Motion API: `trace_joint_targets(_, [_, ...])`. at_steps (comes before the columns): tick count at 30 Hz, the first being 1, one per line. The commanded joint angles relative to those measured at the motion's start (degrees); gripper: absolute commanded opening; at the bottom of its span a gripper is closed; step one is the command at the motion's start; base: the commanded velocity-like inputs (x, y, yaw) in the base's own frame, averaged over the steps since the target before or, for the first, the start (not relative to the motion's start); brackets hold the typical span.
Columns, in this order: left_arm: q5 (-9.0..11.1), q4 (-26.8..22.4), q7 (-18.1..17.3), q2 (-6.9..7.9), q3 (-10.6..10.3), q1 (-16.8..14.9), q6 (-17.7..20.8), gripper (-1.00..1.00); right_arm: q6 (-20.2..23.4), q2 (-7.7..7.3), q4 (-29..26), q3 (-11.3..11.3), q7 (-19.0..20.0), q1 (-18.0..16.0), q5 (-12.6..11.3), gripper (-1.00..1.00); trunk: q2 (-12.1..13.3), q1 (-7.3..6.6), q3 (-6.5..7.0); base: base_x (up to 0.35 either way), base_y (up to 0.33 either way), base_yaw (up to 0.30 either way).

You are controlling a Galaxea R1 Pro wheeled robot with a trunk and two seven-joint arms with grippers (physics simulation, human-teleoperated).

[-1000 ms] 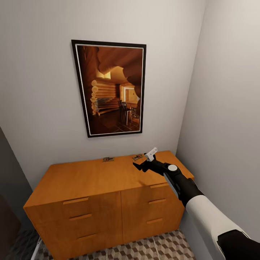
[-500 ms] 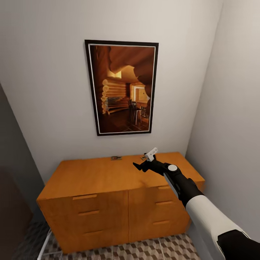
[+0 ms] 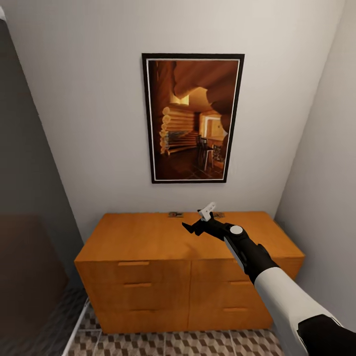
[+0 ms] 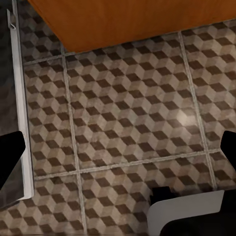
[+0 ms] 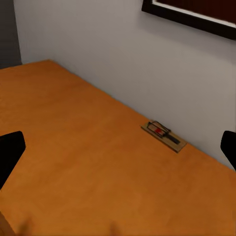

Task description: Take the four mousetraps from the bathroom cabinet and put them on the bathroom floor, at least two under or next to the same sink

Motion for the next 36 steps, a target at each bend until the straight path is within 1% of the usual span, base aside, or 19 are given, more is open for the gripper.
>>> trace_joint_targets(1, [0.5,0.2,-0.2,-0.04,-0.5,-0.1,-0.3,1.0,0.2,0.01,-0.1,-0.1,0.2,0.0,0.4,1.0,-0.1,0.04,-0.17,0.0,0.0,0.155])
trace_joint_targets(8, [0.5,0.2,-0.2,-0.08,-0.5,-0.1,-0.3,1.0,0.1,0.0,-0.1,-0.1,0.2,0.0,0.4,1.0,-0.1,0.04,-0.25,0.0,0.0,0.055])
trace_joint_targets(27, [0.5,0.2,-0.2,-0.39,-0.5,-0.1,-0.3,1.0,0.1,-0.01,-0.1,-0.1,0.3,0.0,0.4,1.0,-0.1,0.04,-0.27,0.0,0.0,0.004])
trace_joint_targets(36, [0.5,0.2,-0.1,-0.39,-0.5,-0.1,-0.3,1.0,0.1,-0.01,-0.1,-0.1,0.3,0.0,0.4,1.0,-0.1,0.04,-0.27,0.0,-0.085,0.0])
